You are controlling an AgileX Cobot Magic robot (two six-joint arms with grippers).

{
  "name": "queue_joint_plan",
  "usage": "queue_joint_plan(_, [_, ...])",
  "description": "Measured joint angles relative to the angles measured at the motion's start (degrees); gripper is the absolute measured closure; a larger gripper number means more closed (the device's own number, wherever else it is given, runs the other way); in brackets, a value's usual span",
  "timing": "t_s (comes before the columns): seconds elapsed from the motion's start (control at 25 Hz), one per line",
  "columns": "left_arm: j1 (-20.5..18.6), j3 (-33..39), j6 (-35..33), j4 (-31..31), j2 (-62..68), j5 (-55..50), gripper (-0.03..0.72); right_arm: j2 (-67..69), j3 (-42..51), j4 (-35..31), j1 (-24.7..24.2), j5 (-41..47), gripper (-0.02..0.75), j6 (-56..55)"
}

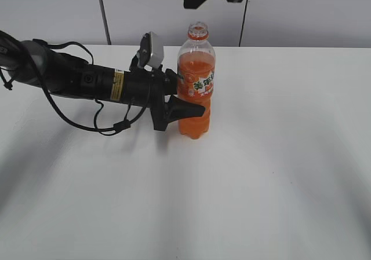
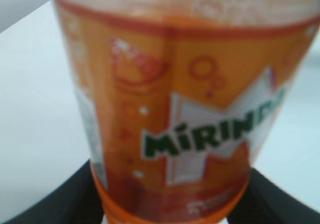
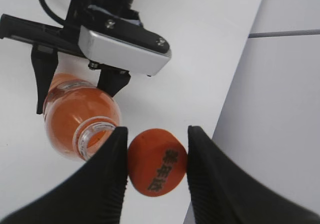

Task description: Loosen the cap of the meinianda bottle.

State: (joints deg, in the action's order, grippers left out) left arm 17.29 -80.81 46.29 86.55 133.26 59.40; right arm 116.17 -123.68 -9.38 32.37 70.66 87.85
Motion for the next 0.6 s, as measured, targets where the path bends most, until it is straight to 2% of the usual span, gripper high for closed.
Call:
queue_joint_plan(0.36, [0.1,0.0,0.0,0.1,0.0,-0.1,0.283,-1.3,-0.3,0.9,0.0,-0.4,0.468,-6.9])
queue_joint_plan(0.44, [0.1,0.0,0.0,0.1,0.0,0.0,0.283,-1.7,-0.3,2.5,0.0,-0.4,0.468,-13.8])
queue_joint_plan(0.6, [0.1,0.0,0.0,0.1,0.0,0.0,0.283,-3.5,-0.3,6.7,0.0,-0.4,0.468,-35.6])
